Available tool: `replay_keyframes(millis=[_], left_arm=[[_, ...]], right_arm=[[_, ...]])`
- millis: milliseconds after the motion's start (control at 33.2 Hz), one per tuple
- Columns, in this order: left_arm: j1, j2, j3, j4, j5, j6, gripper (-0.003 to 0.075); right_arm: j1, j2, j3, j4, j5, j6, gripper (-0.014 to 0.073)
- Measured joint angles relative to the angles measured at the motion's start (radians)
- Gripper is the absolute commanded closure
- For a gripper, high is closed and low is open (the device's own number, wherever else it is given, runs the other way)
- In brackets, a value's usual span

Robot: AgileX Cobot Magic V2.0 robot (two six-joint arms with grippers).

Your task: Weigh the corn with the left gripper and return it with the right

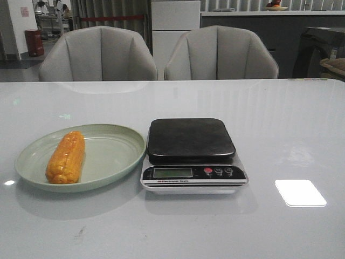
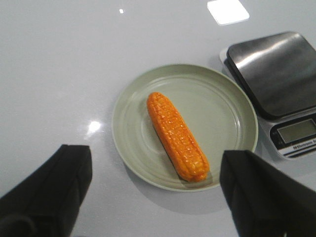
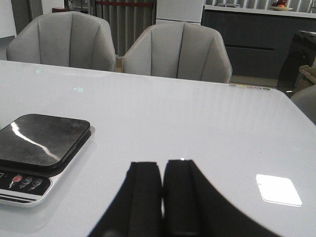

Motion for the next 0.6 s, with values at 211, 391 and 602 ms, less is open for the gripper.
replay_keyframes(millis=[211,391,602], left_arm=[[-0.010,0.252,-0.121,-0.031,0.058,-0.008,0.0148],[-0.010,0.417,-0.202,-0.110,0.062,-0.018,0.0148],[-0.010,0.563,-0.252,-0.142,0.062,-0.018,0.0148]], right_arm=[[0.000,0.000,0.000,0.000,0.000,0.000,0.0417],[0.000,0.000,0.000,0.000,0.000,0.000,0.0417],[0.000,0.000,0.000,0.000,0.000,0.000,0.0417]])
